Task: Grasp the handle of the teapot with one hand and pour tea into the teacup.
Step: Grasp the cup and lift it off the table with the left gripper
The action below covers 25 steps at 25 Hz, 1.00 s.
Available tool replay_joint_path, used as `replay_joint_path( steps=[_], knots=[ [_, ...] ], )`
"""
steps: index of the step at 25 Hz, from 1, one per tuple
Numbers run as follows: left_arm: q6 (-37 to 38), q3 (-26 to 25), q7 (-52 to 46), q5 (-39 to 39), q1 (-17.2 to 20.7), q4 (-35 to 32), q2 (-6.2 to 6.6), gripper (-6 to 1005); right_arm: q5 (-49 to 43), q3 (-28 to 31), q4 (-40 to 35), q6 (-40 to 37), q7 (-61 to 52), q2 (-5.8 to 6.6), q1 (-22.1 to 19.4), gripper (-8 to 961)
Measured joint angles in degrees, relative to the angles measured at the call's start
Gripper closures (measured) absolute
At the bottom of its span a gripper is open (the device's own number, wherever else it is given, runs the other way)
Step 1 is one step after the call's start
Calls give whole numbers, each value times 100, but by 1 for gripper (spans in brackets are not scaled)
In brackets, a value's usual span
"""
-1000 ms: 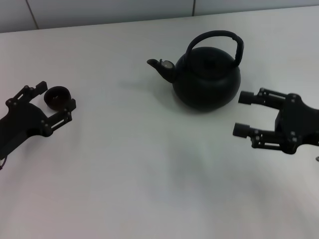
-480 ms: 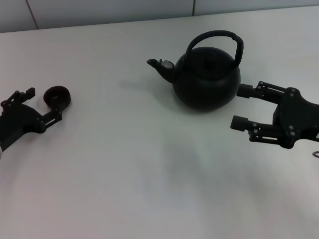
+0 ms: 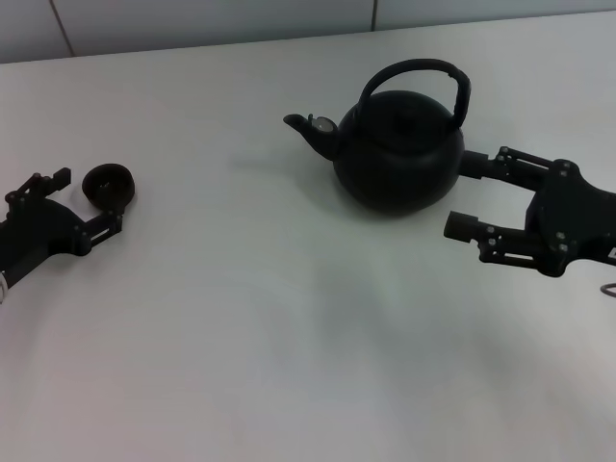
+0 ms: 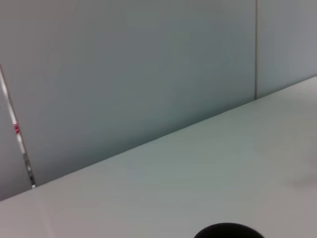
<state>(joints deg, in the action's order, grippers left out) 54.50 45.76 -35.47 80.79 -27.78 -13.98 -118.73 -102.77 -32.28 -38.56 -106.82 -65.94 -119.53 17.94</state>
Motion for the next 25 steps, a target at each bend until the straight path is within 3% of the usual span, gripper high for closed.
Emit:
replay_joint_path(
  steps=[25],
  knots=[
    [-140, 186, 6, 16, -139, 43, -8, 161, 21, 2, 74, 39, 11, -5, 26, 164]
  ],
)
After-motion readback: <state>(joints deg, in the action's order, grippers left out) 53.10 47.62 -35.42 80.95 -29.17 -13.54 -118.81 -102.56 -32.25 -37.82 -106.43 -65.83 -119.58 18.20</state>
